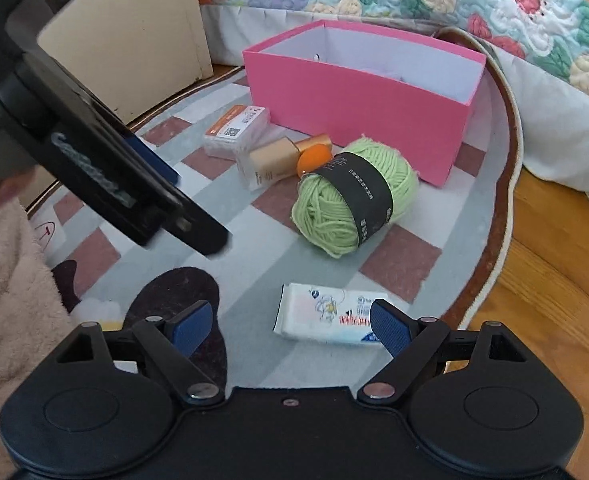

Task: Organize objects
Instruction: 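Grasp the small white wipes pack with the left tool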

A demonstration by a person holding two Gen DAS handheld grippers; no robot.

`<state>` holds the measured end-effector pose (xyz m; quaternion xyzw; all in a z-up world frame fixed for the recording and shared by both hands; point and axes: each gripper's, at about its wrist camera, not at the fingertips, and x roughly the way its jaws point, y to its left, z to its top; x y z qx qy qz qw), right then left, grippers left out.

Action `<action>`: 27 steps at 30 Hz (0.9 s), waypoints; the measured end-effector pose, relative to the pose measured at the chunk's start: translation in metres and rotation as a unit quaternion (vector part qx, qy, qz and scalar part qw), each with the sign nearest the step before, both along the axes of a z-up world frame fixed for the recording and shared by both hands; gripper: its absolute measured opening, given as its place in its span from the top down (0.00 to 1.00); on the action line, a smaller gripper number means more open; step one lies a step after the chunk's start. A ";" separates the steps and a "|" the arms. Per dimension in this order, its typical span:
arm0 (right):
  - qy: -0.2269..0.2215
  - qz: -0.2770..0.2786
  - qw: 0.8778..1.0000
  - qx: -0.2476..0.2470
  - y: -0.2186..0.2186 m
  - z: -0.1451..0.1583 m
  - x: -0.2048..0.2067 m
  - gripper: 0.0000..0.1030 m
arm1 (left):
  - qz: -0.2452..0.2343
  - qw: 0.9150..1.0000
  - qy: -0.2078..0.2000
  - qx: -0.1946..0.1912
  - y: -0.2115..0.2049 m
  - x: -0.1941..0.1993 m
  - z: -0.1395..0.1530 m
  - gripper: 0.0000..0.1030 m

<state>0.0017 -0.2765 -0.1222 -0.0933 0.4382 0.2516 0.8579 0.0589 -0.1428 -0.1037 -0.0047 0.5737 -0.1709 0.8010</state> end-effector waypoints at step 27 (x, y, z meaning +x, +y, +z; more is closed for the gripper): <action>0.000 -0.064 0.998 0.023 -0.013 -0.061 0.013 0.18 | 0.084 0.989 -0.022 -0.122 -0.030 -0.005 -0.079 0.66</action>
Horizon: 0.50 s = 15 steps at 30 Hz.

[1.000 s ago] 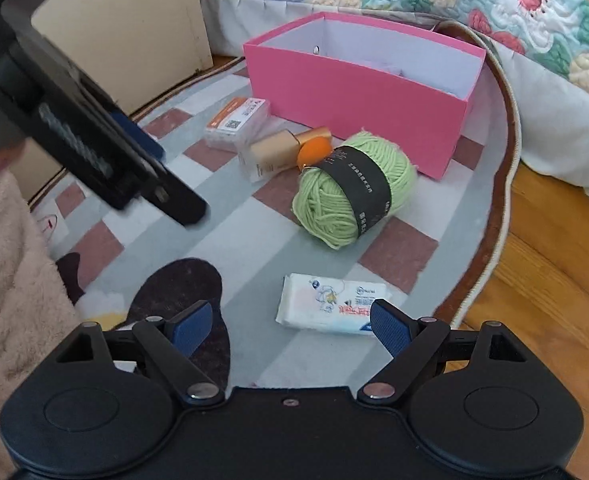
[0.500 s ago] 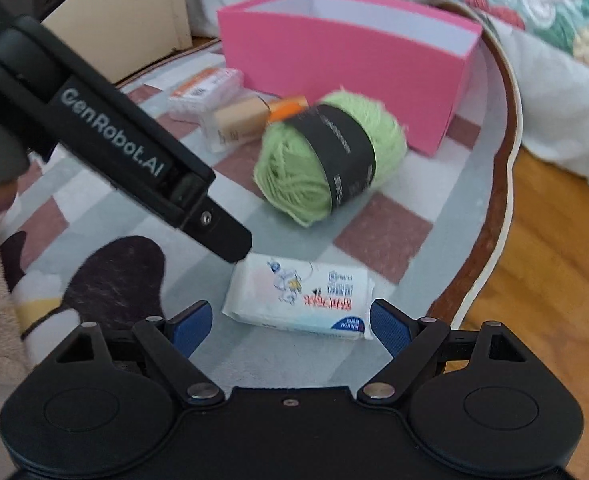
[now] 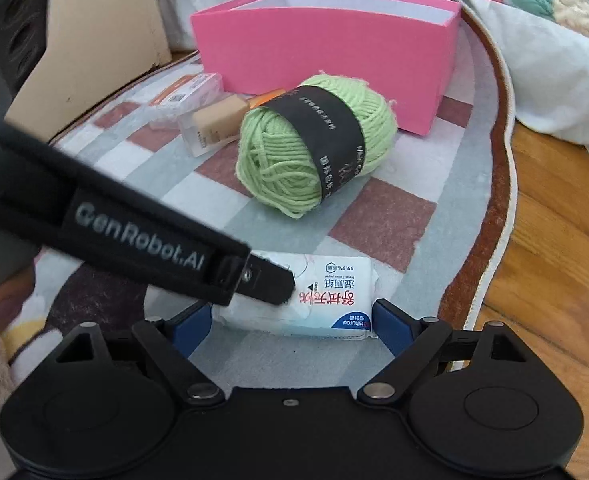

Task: Organize objects
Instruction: 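Grasp the small white wipes pack with the left tool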

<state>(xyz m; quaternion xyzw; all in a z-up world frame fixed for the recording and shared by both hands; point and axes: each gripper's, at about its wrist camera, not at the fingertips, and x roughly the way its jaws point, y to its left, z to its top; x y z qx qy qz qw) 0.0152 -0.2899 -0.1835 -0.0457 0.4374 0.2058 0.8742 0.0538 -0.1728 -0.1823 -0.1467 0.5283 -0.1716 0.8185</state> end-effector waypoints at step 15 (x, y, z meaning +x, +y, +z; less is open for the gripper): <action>0.050 -0.006 0.999 -0.012 0.017 0.042 -0.020 0.20 | -0.051 0.998 0.004 0.023 0.005 -0.026 0.046 0.67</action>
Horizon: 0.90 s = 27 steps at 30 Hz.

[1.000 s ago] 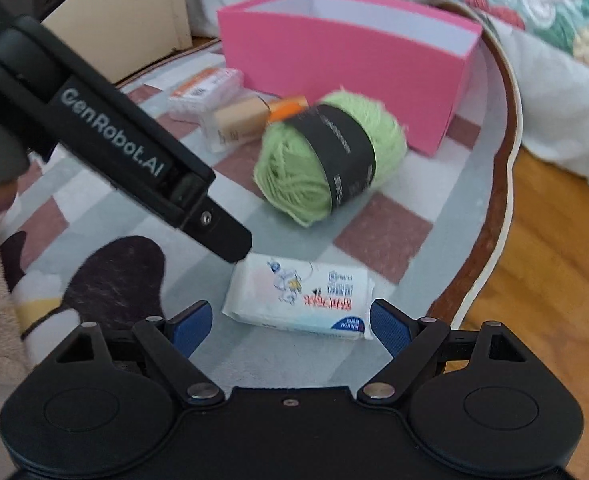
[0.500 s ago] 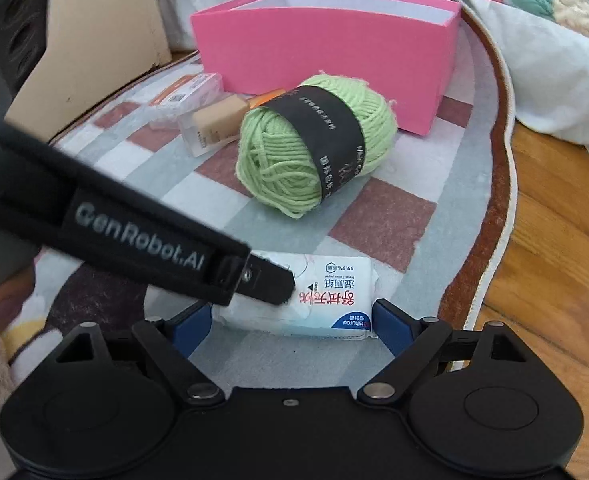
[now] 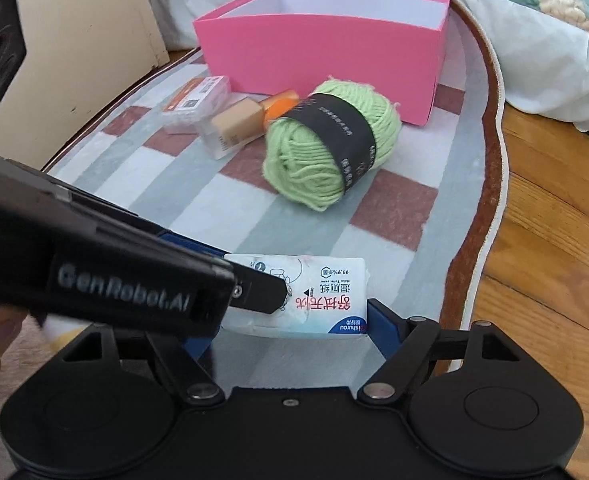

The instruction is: Organize objects

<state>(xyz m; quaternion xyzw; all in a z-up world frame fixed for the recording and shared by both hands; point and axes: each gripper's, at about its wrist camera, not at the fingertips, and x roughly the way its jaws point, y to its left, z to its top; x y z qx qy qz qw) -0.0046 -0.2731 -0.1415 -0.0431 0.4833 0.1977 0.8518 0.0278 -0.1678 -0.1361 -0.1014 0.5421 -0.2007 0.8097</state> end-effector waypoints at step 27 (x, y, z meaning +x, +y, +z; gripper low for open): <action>-0.116 0.001 0.993 -0.003 0.047 0.158 0.010 0.20 | 0.002 0.989 -0.147 -0.022 0.069 -0.008 0.168 0.67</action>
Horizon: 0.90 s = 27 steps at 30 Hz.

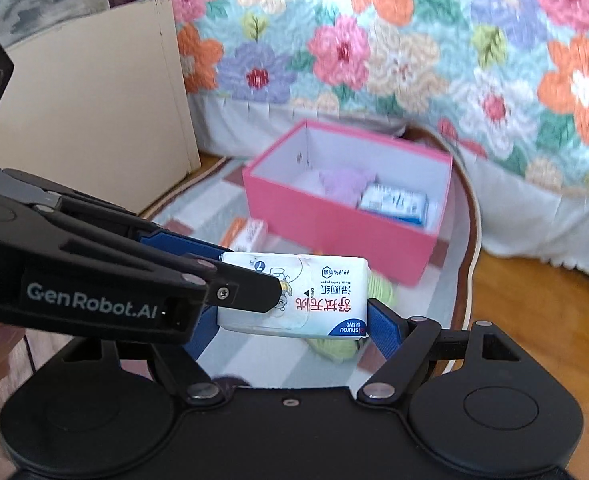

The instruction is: Organize objects

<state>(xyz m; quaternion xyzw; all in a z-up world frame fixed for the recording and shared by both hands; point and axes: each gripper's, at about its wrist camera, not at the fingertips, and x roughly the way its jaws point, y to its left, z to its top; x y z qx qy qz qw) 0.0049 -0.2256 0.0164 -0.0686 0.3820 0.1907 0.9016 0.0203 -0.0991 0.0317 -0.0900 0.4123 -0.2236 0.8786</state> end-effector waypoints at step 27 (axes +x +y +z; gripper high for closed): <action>0.021 0.015 0.999 -0.045 0.024 -0.005 0.208 0.36 | 0.046 0.997 0.058 -0.022 0.027 0.233 -0.027 0.66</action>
